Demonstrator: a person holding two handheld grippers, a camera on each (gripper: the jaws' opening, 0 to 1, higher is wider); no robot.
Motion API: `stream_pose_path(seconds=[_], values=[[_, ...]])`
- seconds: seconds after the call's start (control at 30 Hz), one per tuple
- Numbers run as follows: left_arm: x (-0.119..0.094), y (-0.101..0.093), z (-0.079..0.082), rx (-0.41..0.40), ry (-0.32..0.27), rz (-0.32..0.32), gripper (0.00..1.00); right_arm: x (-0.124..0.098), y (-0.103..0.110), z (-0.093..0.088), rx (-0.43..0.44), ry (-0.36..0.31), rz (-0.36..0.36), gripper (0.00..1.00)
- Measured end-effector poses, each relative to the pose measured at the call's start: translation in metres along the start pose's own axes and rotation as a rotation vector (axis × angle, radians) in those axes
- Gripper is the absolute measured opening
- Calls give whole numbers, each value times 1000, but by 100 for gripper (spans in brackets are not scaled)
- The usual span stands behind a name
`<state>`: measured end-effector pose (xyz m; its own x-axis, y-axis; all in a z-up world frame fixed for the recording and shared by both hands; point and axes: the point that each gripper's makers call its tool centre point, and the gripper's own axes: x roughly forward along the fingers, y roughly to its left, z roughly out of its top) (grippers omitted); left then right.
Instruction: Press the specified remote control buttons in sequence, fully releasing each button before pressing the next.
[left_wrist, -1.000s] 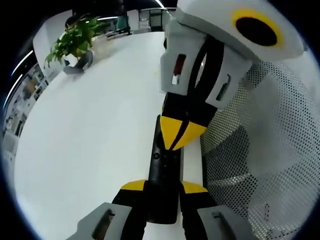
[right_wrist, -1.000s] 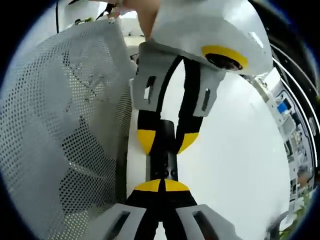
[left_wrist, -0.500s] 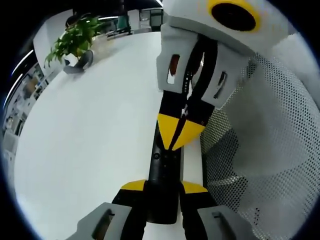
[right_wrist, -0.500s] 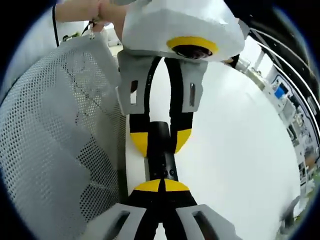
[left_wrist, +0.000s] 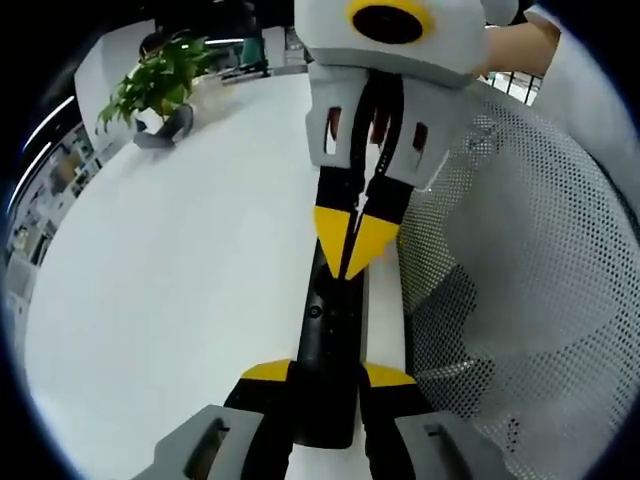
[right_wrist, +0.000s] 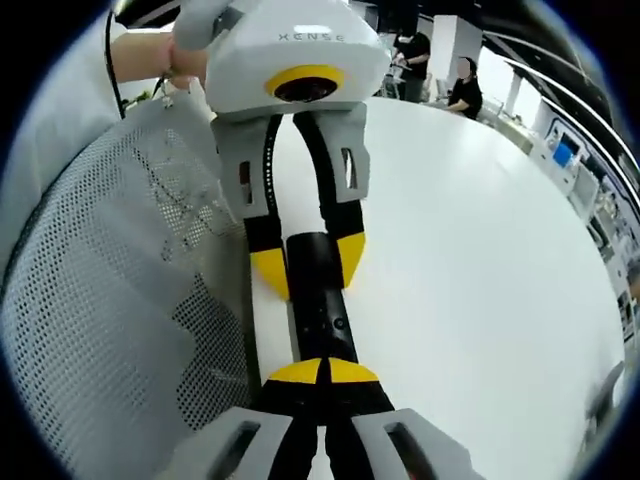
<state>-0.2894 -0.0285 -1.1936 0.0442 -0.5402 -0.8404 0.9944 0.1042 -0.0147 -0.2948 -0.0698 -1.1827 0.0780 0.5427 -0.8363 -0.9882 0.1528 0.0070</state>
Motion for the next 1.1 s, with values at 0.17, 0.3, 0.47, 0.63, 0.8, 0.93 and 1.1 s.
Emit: stream_pose_path(seconds=[0.17,0.3,0.47,0.63,0.8,0.93,1.1], values=[[1,0,0,12,10,-9,25,5,2,5,-37,21,-4,0],[1,0,-1,34,20,-19,25,6,0,4,-97,112,-17,0],[2,1,-2,49,11,-31,24,6,-3,3,42,156,29,0],[2,1,-2,58,5,-40,24,5,-3,3,61,115,13,0],[2,1,-2,57,-4,-33,24,3,-2,3,86,-6,16,0],[2,1,-1,55,0,-31,25,0,-3,2,113,-19,36,0],[2,1,-1,37,2,-20,25,-4,-5,-4,102,0,26,0]])
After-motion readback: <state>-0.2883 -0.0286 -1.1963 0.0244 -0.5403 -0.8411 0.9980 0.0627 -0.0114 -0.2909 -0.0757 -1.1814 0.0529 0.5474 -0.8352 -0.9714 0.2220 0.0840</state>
